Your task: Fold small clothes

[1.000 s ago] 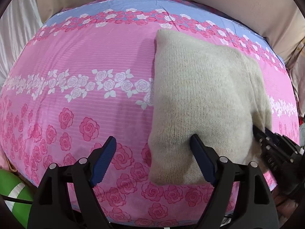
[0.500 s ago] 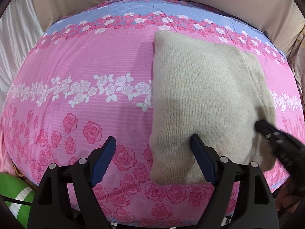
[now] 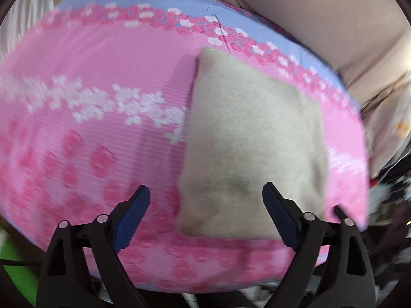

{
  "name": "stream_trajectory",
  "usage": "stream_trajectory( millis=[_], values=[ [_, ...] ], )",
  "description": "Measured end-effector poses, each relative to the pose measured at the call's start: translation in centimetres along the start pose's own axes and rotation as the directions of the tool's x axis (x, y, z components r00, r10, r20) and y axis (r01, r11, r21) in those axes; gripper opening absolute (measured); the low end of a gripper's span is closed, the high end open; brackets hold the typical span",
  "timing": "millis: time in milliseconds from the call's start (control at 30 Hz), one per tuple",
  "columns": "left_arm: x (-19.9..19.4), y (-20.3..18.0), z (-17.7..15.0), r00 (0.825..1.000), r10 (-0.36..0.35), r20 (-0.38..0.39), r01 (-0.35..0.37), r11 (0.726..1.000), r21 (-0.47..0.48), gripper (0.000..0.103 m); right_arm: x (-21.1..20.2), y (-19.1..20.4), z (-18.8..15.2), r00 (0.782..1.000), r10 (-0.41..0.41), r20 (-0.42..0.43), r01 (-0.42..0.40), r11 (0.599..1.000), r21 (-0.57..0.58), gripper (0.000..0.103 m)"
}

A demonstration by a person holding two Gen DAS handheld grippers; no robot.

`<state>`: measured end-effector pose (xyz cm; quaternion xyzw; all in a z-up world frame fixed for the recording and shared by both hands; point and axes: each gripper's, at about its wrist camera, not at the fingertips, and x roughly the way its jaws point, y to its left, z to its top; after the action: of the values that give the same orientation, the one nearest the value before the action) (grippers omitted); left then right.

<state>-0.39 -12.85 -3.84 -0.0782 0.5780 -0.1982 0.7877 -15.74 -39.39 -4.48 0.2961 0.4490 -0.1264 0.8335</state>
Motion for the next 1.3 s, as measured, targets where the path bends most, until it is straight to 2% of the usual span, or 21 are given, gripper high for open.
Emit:
stream_trajectory(
  millis=[100,267,533,667,767,867,1067,1200,1233,1267,1300],
  values=[
    [1.7,1.3,0.5,0.995,-0.089,-0.046,0.084,0.992,-0.097,0.087,1.4,-1.5,0.0,0.997,0.079,-0.026,-0.076,0.992,0.096,0.066],
    [5.3,2.6,0.7,0.987,-0.115,-0.114,0.094,0.98,-0.173,0.091,4.4,-2.0,0.0,0.987,0.142,-0.08,-0.128,0.98,0.153,0.067],
    [6.5,0.9,0.9,0.993,-0.038,-0.11,0.027,0.995,-0.101,0.094,7.3,-2.2,0.2,0.977,0.179,-0.119,-0.147,0.96,0.239,0.087],
    [6.1,0.4,1.2,0.994,-0.064,-0.091,0.054,0.992,-0.115,0.092,7.4,-1.4,0.4,0.976,0.18,-0.126,-0.149,0.963,0.226,0.087],
    [4.9,-0.4,1.4,0.995,-0.083,-0.057,0.078,0.993,-0.087,0.092,7.4,-1.0,0.3,0.973,0.194,-0.126,-0.162,0.96,0.231,0.087],
    [5.7,-0.8,1.5,0.996,-0.052,-0.072,0.048,0.997,-0.06,0.093,7.7,-1.0,0.2,0.971,0.2,-0.133,-0.166,0.958,0.233,0.087],
    [7.7,-0.6,1.5,0.993,-0.051,-0.106,0.043,0.996,-0.078,0.097,7.8,-1.4,0.4,0.968,0.211,-0.132,-0.176,0.955,0.237,0.088],
    [8.5,-0.4,1.5,0.99,-0.066,-0.122,0.056,0.994,-0.091,0.098,8.1,-1.3,0.6,0.97,0.21,-0.123,-0.181,0.959,0.217,0.086],
    [8.7,-0.3,1.5,0.989,-0.076,-0.13,0.064,0.993,-0.097,0.098,8.2,-1.2,0.6,0.97,0.212,-0.121,-0.183,0.959,0.215,0.083],
    [8.8,-0.2,1.6,0.987,-0.088,-0.135,0.074,0.992,-0.106,0.098,8.2,-1.1,0.7,0.968,0.219,-0.121,-0.19,0.959,0.212,0.07],
    [8.9,-0.2,1.7,0.985,-0.102,-0.141,0.086,0.99,-0.115,0.096,8.2,-1.0,0.9,0.966,0.227,-0.121,-0.199,0.958,0.207,0.066]
  ],
)
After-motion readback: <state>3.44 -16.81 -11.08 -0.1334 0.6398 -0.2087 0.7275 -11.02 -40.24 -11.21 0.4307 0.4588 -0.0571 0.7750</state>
